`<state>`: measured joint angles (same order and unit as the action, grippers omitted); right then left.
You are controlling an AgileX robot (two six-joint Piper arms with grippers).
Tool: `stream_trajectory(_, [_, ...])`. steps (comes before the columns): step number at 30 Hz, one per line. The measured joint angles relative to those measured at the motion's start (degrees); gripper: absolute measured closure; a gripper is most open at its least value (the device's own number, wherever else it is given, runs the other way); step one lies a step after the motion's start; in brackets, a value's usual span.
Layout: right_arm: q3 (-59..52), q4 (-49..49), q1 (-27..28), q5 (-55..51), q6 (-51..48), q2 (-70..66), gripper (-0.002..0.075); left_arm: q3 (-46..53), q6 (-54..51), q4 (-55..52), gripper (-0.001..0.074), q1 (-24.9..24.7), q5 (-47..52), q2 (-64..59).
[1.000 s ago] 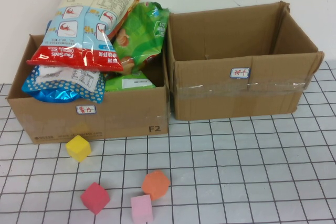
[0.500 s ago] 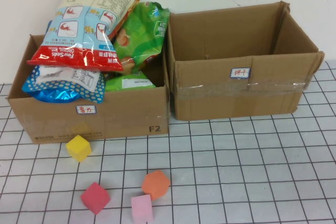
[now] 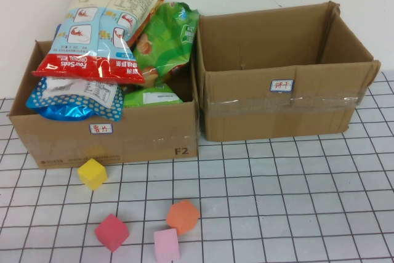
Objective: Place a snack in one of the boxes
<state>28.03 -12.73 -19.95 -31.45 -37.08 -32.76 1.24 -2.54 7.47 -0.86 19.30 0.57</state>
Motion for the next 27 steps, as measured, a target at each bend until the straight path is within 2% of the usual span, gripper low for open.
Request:
stream_trajectory(12, [0.0, -0.23, 0.85, 0.11, -0.8, 4.84, 0.0726, 0.0, -0.09, 0.0, 0.0736, 0.0, 0.0, 0.0])
stream_trajectory(19, [-6.07, -0.23, 8.86, 6.82, -1.62, 16.51, 0.0726, 0.0, -0.09, 0.0, 0.0736, 0.0, 0.0, 0.0])
stream_trajectory(23, [-15.05, -1.5, 13.78, 13.48, -1.62, 23.59, 0.0726, 0.0, -0.09, 0.0, 0.0736, 0.0, 0.0, 0.0])
stream_trajectory(27, [-25.34, -2.35, 17.94, 14.49, -1.62, 32.57, 0.0726, 0.0, -0.09, 0.0, 0.0736, 0.0, 0.0, 0.0])
